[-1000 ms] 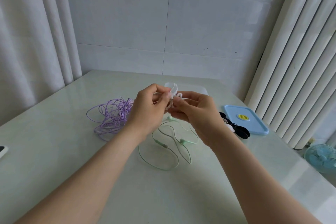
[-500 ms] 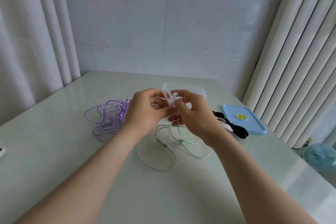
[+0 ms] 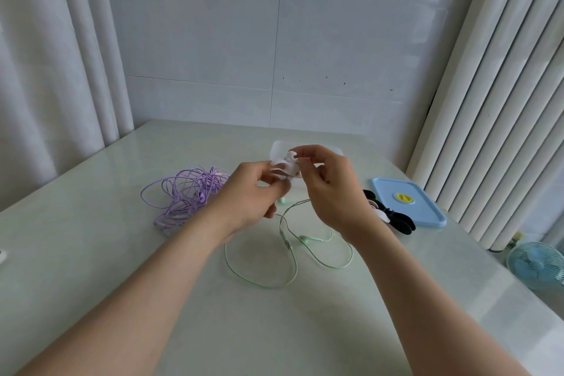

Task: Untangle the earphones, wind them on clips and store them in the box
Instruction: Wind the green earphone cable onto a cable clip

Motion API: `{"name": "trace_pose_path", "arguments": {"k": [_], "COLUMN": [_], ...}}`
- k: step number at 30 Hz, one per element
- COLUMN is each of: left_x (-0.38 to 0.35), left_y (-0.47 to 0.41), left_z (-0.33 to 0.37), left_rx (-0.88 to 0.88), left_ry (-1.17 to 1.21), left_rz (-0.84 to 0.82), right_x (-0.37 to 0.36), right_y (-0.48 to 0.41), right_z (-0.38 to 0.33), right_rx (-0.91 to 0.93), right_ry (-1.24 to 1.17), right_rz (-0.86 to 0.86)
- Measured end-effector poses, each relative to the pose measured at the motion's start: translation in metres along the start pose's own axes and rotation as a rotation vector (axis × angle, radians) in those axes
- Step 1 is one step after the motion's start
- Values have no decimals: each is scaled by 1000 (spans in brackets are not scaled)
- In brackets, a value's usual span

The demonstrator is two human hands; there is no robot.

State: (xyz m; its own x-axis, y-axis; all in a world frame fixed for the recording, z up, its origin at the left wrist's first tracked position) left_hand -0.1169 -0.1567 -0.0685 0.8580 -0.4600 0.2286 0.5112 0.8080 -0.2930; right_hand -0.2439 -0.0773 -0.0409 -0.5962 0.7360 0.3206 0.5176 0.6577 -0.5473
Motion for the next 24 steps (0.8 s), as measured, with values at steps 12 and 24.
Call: {"name": "trace_pose_path", "arguments": {"k": [12,24], "left_x": [-19,-20], "left_y": [8,7], "left_z": [-9,-1], "left_rx": [370,309], "left_ry": [537,653], "left_rz": [-208,-218], "right_x": [3,13], "right_y": [0,-2], "right_z": [-8,-3], "right_rx": [-24,-70], "right_ry": [-363,-385], "right_rz": [-82,16]}}
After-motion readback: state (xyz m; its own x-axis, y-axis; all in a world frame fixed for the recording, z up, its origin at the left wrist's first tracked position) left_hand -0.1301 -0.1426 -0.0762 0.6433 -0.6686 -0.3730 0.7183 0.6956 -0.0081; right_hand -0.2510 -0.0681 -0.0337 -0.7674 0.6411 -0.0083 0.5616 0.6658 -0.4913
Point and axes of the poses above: each hand's wrist, its own y-axis away from the middle knuckle, its own x-axis out of the back of the hand, z = x × y, the point moved 9 cm from there along -y, towards the middle knuckle, and after that the axes turned 8 degrees about z, right-handed, at the moved point
